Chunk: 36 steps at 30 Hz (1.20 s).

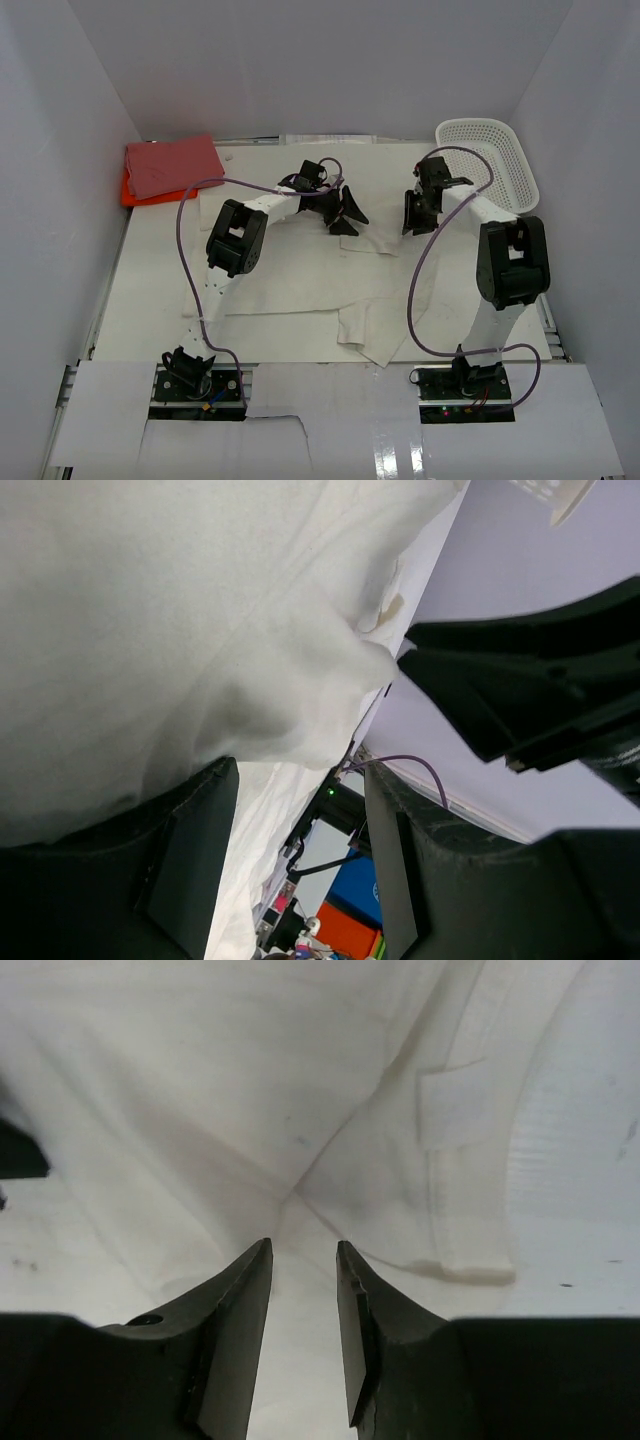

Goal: Fold and stack the t-shirts
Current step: Fold the flattened tshirt in 1/3 of the way

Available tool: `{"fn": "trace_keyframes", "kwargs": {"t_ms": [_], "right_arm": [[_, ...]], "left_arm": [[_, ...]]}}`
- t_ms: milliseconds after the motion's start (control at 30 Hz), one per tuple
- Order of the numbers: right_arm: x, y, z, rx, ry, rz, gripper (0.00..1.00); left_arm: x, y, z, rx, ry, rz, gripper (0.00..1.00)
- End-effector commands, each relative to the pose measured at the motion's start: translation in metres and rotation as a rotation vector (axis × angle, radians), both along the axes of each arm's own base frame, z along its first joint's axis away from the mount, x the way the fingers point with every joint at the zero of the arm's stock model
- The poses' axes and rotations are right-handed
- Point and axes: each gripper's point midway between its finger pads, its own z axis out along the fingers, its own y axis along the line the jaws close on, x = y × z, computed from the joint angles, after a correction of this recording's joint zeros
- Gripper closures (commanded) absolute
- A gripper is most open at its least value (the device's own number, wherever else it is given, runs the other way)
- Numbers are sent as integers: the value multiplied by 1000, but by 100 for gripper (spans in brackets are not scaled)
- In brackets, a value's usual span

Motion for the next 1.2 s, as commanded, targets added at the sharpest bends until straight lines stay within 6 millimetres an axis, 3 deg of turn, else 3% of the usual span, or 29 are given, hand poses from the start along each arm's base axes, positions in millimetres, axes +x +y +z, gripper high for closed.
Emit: {"fn": "trace_keyframes", "kwargs": {"t_ms": [0, 67, 100, 233, 433, 700, 900, 1000, 1167], "right_arm": [[-24, 23, 11, 169, -48, 13, 62], [-27, 29, 18, 237, -109, 1, 62], [-43, 32, 6, 274, -72, 4, 62], [-56, 45, 0, 408, -78, 11, 63], [-56, 58, -10, 505, -68, 21, 63], [-49, 55, -15, 486, -75, 2, 62], [-49, 46, -19, 438, -77, -22, 69], [-47, 41, -15, 404, -83, -27, 63], [-43, 38, -15, 382, -83, -26, 60]], "left_arm": [[0, 4, 22, 9, -17, 3, 35], [0, 5, 21, 10, -18, 3, 35], [-1, 4, 23, 6, -20, -3, 35], [-1, 6, 23, 0, -20, -4, 35], [-3, 11, 23, -1, -19, -6, 35], [-1, 13, 24, -6, -22, -1, 35], [0, 14, 25, -9, -21, 1, 35], [1, 15, 24, -10, -24, 2, 35], [2, 14, 25, -11, -22, 2, 35]]}}
